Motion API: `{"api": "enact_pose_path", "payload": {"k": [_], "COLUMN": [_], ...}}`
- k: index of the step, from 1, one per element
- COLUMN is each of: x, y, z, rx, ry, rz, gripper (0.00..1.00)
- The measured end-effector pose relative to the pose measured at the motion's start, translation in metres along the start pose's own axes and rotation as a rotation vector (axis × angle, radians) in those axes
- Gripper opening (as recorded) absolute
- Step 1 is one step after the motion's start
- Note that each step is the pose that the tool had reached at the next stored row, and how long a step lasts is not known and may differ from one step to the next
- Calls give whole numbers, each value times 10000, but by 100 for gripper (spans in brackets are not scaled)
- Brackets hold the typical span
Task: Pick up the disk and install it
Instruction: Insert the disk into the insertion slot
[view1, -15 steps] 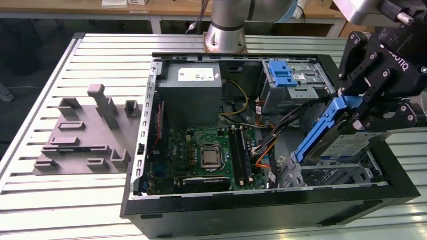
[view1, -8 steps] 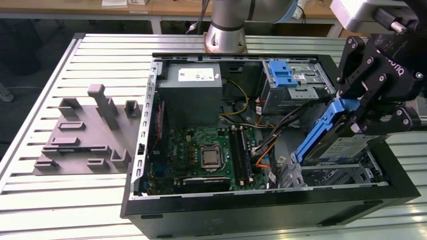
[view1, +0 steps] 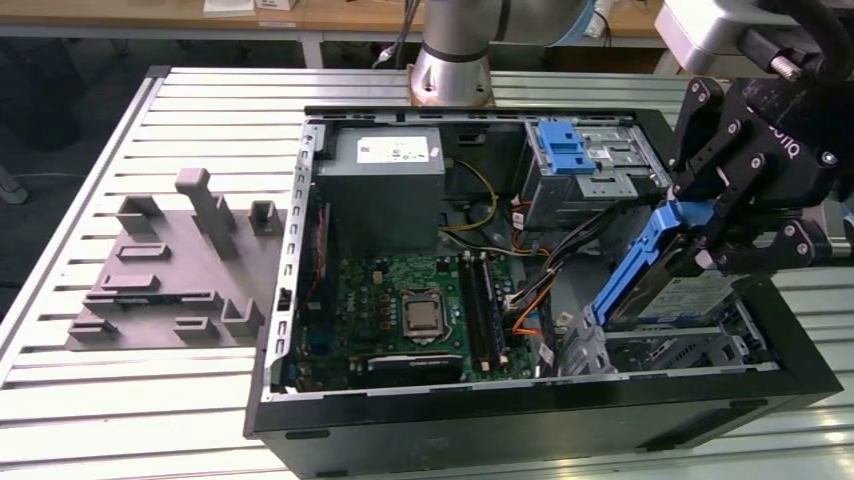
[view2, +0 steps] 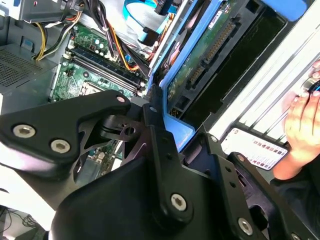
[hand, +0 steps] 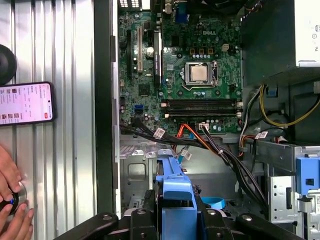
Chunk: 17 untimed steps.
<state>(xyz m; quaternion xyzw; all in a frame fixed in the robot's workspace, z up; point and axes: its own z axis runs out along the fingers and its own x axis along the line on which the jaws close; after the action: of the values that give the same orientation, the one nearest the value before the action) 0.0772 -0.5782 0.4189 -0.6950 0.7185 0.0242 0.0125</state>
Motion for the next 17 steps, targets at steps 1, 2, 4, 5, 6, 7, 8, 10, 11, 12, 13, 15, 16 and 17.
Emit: {"api": "enact_pose_path", "payload": {"k": [1, 2, 4, 5, 6, 7, 8, 10, 11, 12, 13, 15, 16, 17], "x": [0, 0, 0, 0, 0, -1, -1, -2, -2, -2, -2, -1, -1, 0], "y": [0, 0, 0, 0, -1, -2, -1, 0, 1, 1, 1, 0, 0, 0], "z": [0, 1, -1, -4, -10, -19, -28, -34, -34, -35, -35, -27, -17, -5], "rx": [0, 0, -3, -11, -26, -49, -81, -142, -166, -182, -191, -206, -210, -215], "ry": [0, -1, -3, -7, -11, -11, -5, 2, 2, 4, 6, 7, 6, 6], "rz": [0, 0, 1, 1, 0, 0, 2, 8, 9, 10, 12, 12, 12, 12], "gripper": [36, 36, 36, 36, 36, 36, 36, 36, 36, 36, 36, 36, 36, 36]}}
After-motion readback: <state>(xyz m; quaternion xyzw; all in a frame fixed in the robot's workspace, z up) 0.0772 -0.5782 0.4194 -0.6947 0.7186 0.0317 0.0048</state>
